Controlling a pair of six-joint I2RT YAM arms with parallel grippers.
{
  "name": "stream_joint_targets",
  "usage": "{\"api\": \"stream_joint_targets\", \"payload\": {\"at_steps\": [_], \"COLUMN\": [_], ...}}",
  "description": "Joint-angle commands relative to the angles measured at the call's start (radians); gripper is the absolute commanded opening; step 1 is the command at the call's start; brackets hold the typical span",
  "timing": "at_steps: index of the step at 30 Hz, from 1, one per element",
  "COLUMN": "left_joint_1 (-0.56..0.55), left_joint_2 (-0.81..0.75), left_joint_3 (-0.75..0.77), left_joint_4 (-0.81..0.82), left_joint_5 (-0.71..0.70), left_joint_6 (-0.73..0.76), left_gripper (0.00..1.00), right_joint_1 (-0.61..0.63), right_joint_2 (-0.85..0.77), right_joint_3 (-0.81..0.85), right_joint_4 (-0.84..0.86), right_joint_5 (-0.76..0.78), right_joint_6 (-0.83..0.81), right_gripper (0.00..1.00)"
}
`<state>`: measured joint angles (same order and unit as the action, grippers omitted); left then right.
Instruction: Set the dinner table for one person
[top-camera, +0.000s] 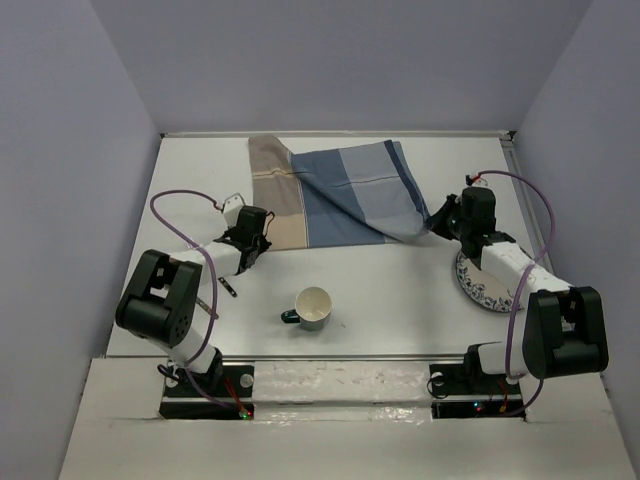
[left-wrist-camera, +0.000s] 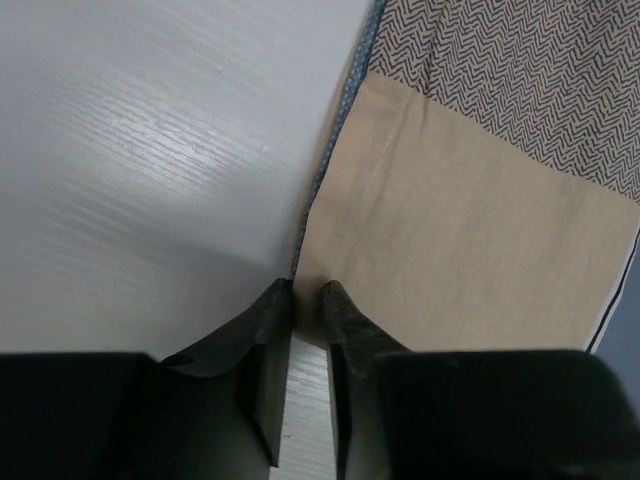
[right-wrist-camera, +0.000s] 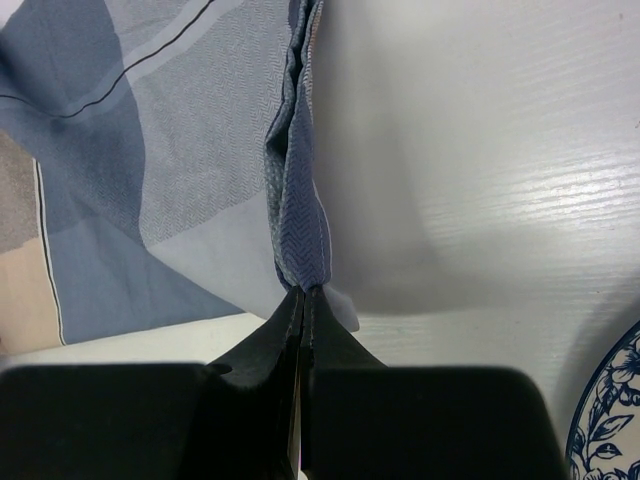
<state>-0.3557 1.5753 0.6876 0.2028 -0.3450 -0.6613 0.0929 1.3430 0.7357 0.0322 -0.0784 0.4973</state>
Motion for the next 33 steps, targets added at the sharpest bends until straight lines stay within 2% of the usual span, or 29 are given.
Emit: {"api": "stream_joint_targets", "payload": {"at_steps": [1,4,11,14,20,24,29,33], "left_joint_1": [0.006,0.008,0.014,0.014,0.015,0.015,0.023,0.09], "left_joint_2": [0.003,-0.014,-0.127,-0.263,-0.461,-0.511,-0.476,-0.335], "left_joint_3": [0.004,0.006,0.079,0.154,0.338,0.456,0.668,0.783], "left_joint_4": [0.024,0.026,-0.019,-0.066,-0.141,-0.148,-0.141,-0.131], "left_joint_5": [0.001,0.012,0.096,0.13,0.106,0.113,0.141,0.26], "left_joint_6": [0.019,0.029,0.065,0.098,0.172,0.192,0.223,0.186], "left_gripper": [0.14,0.0,0.0,0.0,0.0,0.0,0.0,0.0], "right_joint_1": [0.001,0.001,0.001,0.001,0.001,0.001,0.001,0.001], "right_joint_2": [-0.015,-0.015,-0.053,-0.132,-0.355,-0.43,-0.43,-0.3], "right_joint_3": [-0.016,-0.018,-0.019,0.005,0.106,0.226,0.39,0.5], "right_joint_4": [0.066,0.066,0.064,0.013,-0.113,-0.193,-0.238,-0.23], "right_joint_5": [-0.003,-0.001,0.006,0.006,0.098,0.14,0.186,0.224], "right_joint_6": [-0.003,-0.003,-0.006,0.01,0.018,0.001,-0.023,-0.051], "right_gripper": [0.0,0.0,0.0,0.0,0.0,0.0,0.0,0.0]}}
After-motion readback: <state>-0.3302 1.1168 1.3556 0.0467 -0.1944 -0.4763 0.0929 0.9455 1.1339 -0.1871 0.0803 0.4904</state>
